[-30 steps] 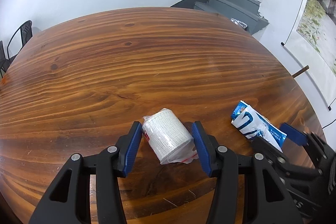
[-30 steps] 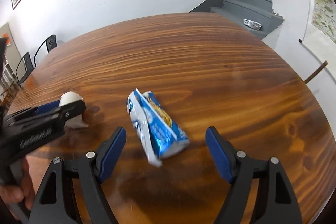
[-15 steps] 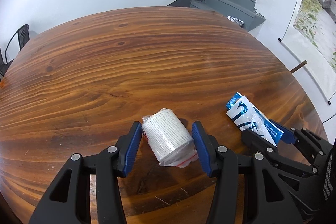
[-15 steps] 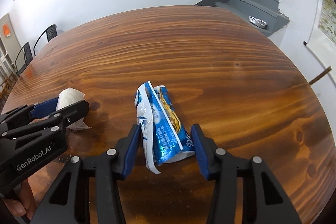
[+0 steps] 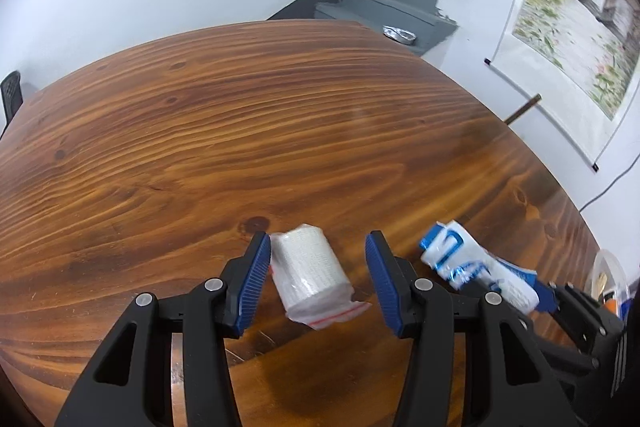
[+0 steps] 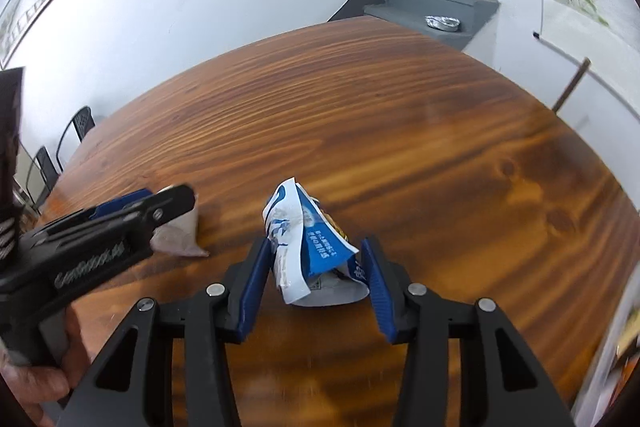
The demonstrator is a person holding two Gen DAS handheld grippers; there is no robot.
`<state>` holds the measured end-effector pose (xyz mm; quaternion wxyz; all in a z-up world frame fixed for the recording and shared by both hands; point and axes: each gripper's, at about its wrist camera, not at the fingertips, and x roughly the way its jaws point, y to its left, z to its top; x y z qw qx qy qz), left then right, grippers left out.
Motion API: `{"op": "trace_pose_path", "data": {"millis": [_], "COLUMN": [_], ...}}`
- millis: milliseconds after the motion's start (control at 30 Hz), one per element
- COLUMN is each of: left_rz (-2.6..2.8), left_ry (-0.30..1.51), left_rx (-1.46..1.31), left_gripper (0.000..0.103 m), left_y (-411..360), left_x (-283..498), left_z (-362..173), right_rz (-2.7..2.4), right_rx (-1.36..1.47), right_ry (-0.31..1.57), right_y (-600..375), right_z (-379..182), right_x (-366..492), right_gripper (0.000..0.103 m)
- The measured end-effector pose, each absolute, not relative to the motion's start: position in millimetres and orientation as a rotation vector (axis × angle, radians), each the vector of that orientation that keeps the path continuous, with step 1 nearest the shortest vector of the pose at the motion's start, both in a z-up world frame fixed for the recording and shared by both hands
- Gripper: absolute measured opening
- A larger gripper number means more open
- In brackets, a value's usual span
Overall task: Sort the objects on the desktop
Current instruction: 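Grasp the bagged tape roll with the left tool while the right tool grasps the snack packet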
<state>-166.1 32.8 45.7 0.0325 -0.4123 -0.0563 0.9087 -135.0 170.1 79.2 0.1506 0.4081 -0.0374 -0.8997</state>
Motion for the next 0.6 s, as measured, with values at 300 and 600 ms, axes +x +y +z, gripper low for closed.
{"op": "trace_pose_path", "data": {"millis": [300,600], "left_rz": [2.778,2.754], "left_ry": [-0.103,-0.082], "left_rx": [-1.33,-1.383], "left_gripper": [0.053,0.054], "left_y": [39,38], "left_x": [-161,-163], "left_z": [37,20], "right_rz": [-2.581,-2.585], "right_rx": [1.184,1.157], "right_ry": [-0.099,-0.05], "right_y": [174,174], "right_z": [73,73], "right_x": [-116,-113], "right_gripper": [0.051,0.062]}}
